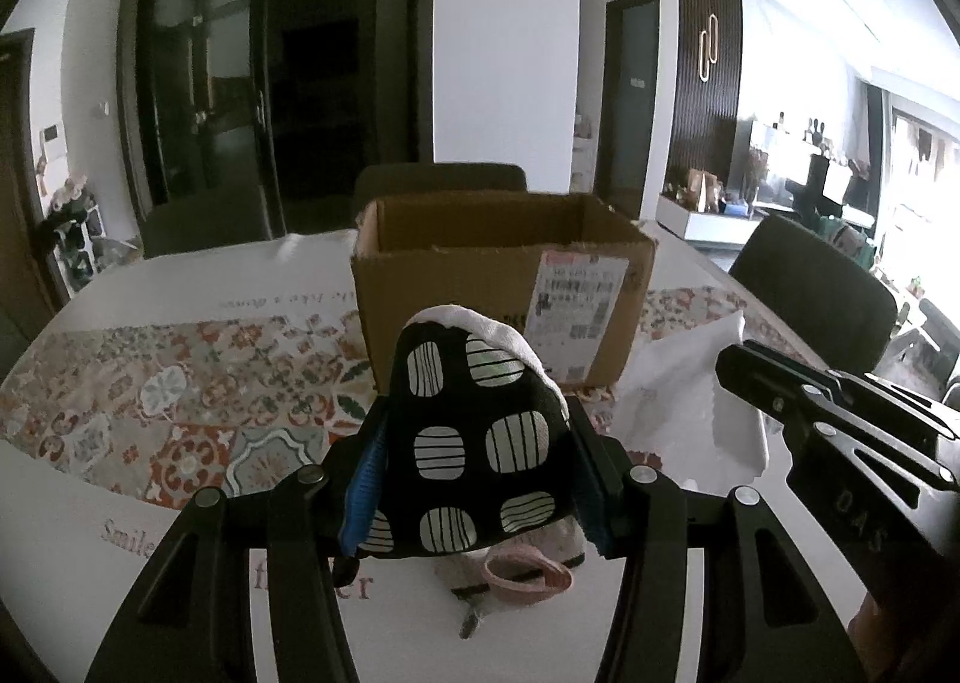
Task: Organize soft objects
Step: 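Grasp the patterned pouch with the left tool while the right tool lifts the white cloth toward the box, then carry the black patterned pouch and white cloth over the open box, then open both tools to drop the pouch and cloth into the box, then move both tools back toward the pink towel and pink hair tie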
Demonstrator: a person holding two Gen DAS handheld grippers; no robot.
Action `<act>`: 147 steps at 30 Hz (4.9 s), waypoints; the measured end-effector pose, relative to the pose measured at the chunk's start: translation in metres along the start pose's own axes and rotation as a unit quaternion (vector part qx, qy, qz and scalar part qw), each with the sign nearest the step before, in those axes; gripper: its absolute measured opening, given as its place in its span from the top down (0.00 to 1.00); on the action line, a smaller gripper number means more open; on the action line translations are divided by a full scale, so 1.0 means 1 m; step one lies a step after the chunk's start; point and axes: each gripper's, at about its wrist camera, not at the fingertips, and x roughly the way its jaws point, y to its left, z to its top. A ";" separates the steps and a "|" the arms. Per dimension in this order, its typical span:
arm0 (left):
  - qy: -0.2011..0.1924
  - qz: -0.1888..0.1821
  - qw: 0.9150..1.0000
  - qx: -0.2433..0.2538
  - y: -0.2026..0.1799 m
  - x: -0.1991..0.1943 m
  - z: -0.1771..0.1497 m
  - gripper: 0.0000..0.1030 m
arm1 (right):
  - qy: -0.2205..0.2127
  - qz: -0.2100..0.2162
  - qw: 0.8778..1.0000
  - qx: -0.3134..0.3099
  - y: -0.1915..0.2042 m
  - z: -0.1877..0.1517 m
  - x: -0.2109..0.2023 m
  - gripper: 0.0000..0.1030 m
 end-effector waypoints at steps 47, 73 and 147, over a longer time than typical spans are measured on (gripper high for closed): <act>-0.033 0.020 0.999 0.034 0.016 0.060 0.152 0.48 | -0.074 -0.003 0.997 -0.031 0.008 0.146 0.054 0.94; 0.120 0.005 0.992 0.032 0.014 0.175 0.145 0.23 | 0.077 0.000 0.997 0.019 -0.035 0.135 0.174 0.75; 0.102 0.009 0.994 0.045 0.011 0.014 -0.036 0.08 | 0.122 -0.023 0.992 0.008 0.003 -0.023 0.034 0.19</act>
